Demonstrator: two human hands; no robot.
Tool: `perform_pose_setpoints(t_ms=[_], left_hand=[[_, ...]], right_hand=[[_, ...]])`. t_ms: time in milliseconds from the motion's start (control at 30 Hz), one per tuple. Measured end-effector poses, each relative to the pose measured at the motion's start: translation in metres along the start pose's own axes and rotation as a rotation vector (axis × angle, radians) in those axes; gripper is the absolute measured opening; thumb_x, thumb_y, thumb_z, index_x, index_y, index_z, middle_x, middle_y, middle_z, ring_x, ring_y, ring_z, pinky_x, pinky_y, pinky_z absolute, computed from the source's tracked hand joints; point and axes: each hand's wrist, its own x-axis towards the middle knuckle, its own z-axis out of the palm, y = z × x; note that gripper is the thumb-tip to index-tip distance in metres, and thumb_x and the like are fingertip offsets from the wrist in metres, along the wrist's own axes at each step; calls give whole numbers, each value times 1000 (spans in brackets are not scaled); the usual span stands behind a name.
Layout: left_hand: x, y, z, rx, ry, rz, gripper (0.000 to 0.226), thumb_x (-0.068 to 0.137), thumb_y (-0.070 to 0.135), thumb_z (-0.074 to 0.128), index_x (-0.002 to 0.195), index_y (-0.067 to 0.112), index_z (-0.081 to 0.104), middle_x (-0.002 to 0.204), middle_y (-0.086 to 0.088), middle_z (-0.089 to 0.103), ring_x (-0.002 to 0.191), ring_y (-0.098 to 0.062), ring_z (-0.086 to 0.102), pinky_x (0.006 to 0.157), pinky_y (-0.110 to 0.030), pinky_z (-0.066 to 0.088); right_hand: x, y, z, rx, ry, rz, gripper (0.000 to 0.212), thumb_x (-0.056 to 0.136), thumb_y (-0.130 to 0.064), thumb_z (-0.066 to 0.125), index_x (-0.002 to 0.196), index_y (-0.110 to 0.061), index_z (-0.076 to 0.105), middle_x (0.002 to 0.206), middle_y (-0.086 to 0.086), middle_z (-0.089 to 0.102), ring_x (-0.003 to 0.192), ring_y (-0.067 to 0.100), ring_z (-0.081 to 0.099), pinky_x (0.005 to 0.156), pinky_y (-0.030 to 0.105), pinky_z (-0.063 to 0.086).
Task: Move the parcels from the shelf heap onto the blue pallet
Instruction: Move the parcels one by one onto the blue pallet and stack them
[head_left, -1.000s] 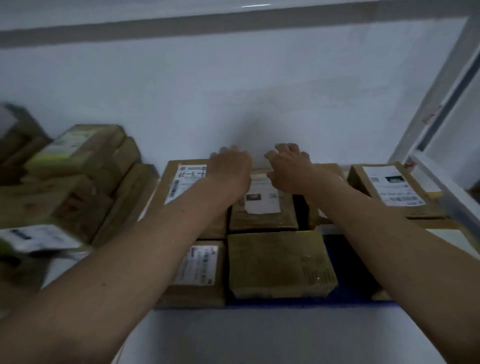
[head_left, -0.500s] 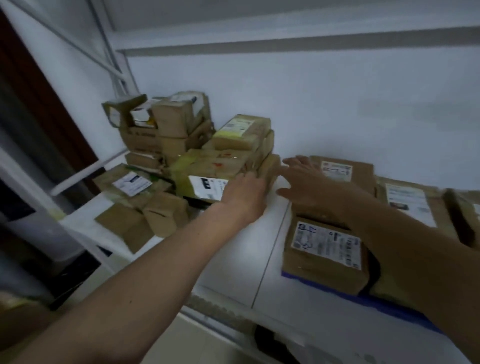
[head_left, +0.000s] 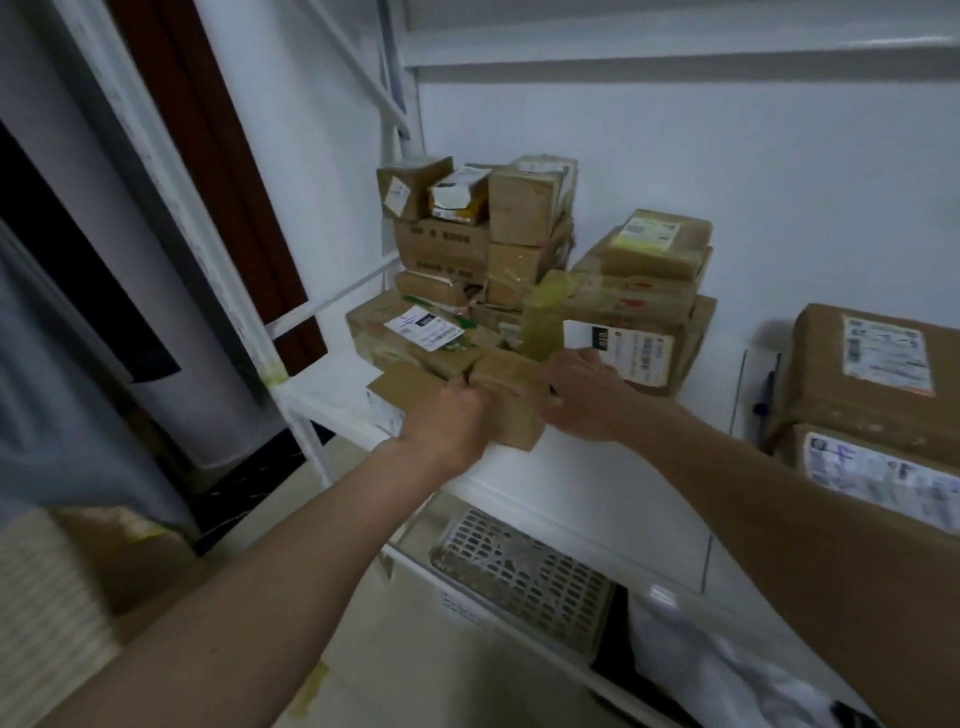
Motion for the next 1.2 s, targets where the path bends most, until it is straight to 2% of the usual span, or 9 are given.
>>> perform_pose_setpoints(t_ms=[67, 167, 500, 633, 733, 833, 967, 1133, 1200], left_hand=[[-9, -26, 5, 9, -50, -50, 22, 93, 16, 52, 113, 11, 62, 122, -8, 57, 108, -29, 57, 75, -34, 47], [-19, -54, 12, -28, -104, -93, 37, 91, 20, 59, 127, 12, 57, 126, -11, 53, 117, -30, 51, 86, -36, 48], [-22, -83, 22, -223, -115, -121, 44, 89, 28, 64, 130, 20, 54, 130, -5, 52, 119, -24, 51, 92, -34, 47], [-15, -77, 22, -259, -209, -124, 55, 89, 33, 65, 138, 16, 46, 135, -5, 52, 121, -23, 51, 95, -34, 46], [-5, -70, 23, -312, -303, -103, 69, 87, 37, 68, 144, 13, 38, 142, -7, 47, 127, -22, 47, 99, -30, 43], [5, -61, 23, -499, -328, -84, 85, 79, 38, 76, 148, 14, 32, 148, -2, 39, 132, -20, 41, 94, -21, 36], [21, -54, 26, -946, -455, -211, 111, 59, 43, 88, 149, 24, 26, 147, 5, 41, 120, -20, 52, 88, -32, 52], [34, -32, 33, -1122, -530, -131, 139, 47, 35, 92, 152, 37, 2, 157, 6, 19, 135, -21, 36, 104, -43, 42], [37, -20, 35, -1208, -541, -84, 146, 36, 34, 95, 151, 41, 5, 155, 5, 24, 134, -20, 38, 105, -45, 41]], right_hand=[[12, -14, 15, 8, 0, 33, 43, 92, -27, 47, 133, -15, 43, 136, 12, 41, 127, 34, 34, 102, 47, 34], [34, -27, 32, 58, -24, 119, 63, 90, -30, 55, 146, -14, 30, 144, 14, 32, 133, 37, 27, 107, 48, 33], [71, -23, 49, 156, 72, 305, 70, 85, -26, 68, 137, -1, 29, 138, 21, 33, 131, 40, 31, 105, 44, 34], [60, -21, 51, 138, 83, 306, 71, 81, -37, 71, 130, 1, 36, 134, 21, 30, 126, 39, 32, 101, 42, 37], [47, -21, 51, 186, 130, 293, 73, 75, -27, 77, 127, -1, 34, 130, 18, 33, 123, 35, 35, 98, 39, 38], [28, -19, 52, 218, 207, 232, 66, 71, -22, 79, 120, -5, 38, 122, 12, 39, 114, 29, 38, 89, 35, 37], [-6, -12, 58, 141, 339, 77, 80, 66, -18, 80, 133, -6, 39, 128, 12, 39, 116, 29, 36, 97, 41, 39], [-43, 2, 66, 14, 419, -29, 79, 54, -4, 81, 126, 2, 49, 123, 22, 48, 111, 39, 49, 82, 44, 51], [-54, 7, 68, -30, 441, -55, 81, 51, -4, 81, 124, 0, 47, 121, 18, 45, 109, 39, 50, 76, 41, 54]])
